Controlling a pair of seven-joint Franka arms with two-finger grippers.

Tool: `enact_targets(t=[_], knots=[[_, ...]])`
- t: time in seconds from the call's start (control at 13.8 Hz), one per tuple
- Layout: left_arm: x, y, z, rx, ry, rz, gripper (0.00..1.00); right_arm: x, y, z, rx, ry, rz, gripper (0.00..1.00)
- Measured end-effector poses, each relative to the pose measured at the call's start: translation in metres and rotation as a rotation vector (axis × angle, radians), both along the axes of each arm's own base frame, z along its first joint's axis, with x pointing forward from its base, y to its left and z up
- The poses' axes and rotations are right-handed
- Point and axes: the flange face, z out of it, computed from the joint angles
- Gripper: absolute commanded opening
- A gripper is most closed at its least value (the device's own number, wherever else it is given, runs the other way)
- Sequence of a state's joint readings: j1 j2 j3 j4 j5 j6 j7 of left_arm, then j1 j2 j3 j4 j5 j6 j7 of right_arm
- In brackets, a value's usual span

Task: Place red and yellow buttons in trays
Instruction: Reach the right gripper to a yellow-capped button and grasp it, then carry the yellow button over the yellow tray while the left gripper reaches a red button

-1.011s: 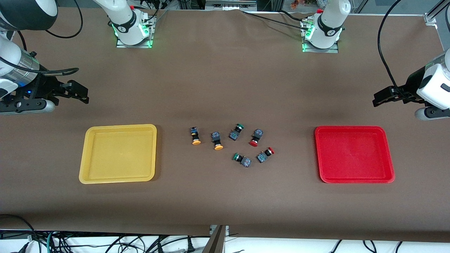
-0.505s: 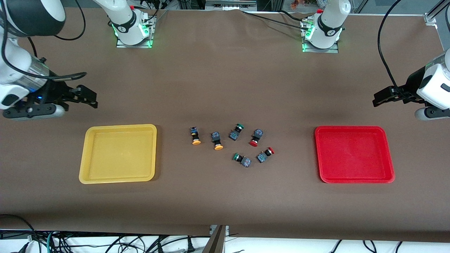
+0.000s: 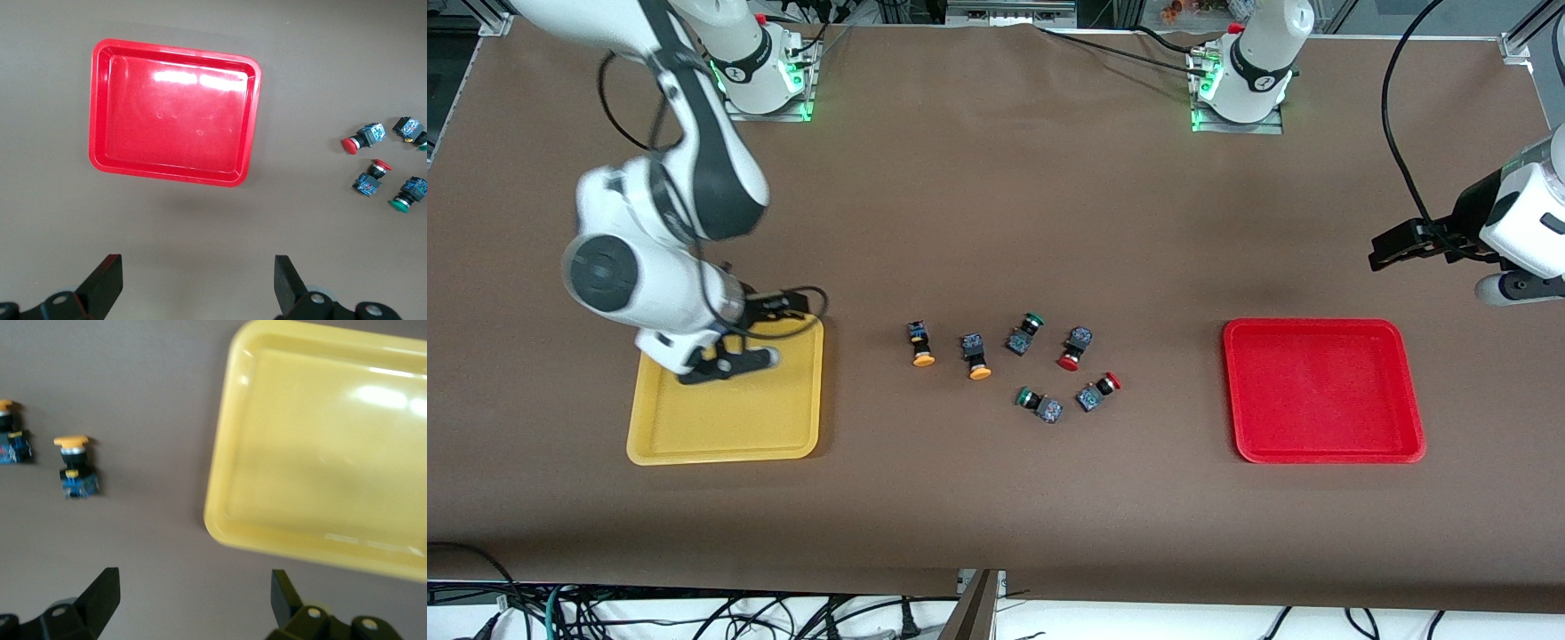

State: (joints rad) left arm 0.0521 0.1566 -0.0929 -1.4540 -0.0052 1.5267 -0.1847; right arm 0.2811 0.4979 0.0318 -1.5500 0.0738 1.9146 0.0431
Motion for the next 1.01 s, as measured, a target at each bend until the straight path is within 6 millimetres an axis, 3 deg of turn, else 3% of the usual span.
enact_targets(t=[0.29,0.43,0.58,0.72,1.01], knots=[[0.000,0.000,0.000,0.000,0.000,0.000,1.00,-0.007,0.092,-0.072,0.037,-0.108,0.072,1.00],[0.001,-0.001,-0.003,0.000,0.004,-0.002,1.00,-0.018,0.125,-0.105,0.044,-0.130,0.044,1.00],[0.004,-0.010,-0.006,-0.003,0.007,-0.017,1.00,-0.027,0.144,-0.124,0.043,-0.134,-0.002,1.00],[0.010,-0.025,-0.012,-0.006,0.013,-0.043,1.00,-0.032,0.153,-0.128,0.040,-0.131,-0.029,1.00],[0.029,-0.067,-0.063,-0.056,0.078,-0.097,1.00,-0.038,0.154,-0.146,0.030,-0.118,-0.055,0.99]])
